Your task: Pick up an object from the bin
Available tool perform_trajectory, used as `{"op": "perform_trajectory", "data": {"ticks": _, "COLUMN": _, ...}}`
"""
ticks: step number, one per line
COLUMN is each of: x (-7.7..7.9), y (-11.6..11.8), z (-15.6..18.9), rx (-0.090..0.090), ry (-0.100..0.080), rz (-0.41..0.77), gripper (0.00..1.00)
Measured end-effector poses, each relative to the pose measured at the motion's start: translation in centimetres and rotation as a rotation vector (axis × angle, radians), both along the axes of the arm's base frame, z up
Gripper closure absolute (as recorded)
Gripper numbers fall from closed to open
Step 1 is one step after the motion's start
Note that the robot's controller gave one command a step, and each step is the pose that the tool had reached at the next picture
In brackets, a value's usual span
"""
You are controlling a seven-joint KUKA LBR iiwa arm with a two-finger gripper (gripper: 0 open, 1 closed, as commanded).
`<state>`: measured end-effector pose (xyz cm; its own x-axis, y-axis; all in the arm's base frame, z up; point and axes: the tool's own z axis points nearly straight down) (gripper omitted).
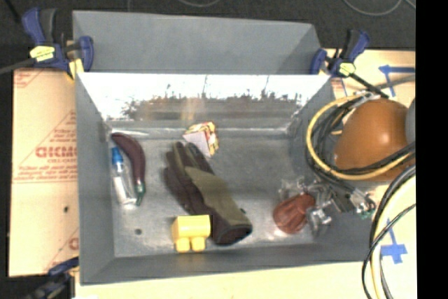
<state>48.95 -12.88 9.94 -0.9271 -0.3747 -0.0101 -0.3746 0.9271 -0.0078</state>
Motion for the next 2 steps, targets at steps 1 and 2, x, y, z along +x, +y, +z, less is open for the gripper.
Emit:
{"op": "perform_trajectory", "data": {"ticks": 1, "x": -0.01, "y": -0.01, "z": -0.02, "rx": 0.0, "ry": 0.0, "rz": 0.001, "gripper": 1.0}}
{"op": "perform_trajectory", "data": {"ticks": 2, "x": -0.02, "y": -0.02, "z": -0.04, "rx": -0.001, "ry": 0.0, "rz": 0.003, "gripper": 1.0}}
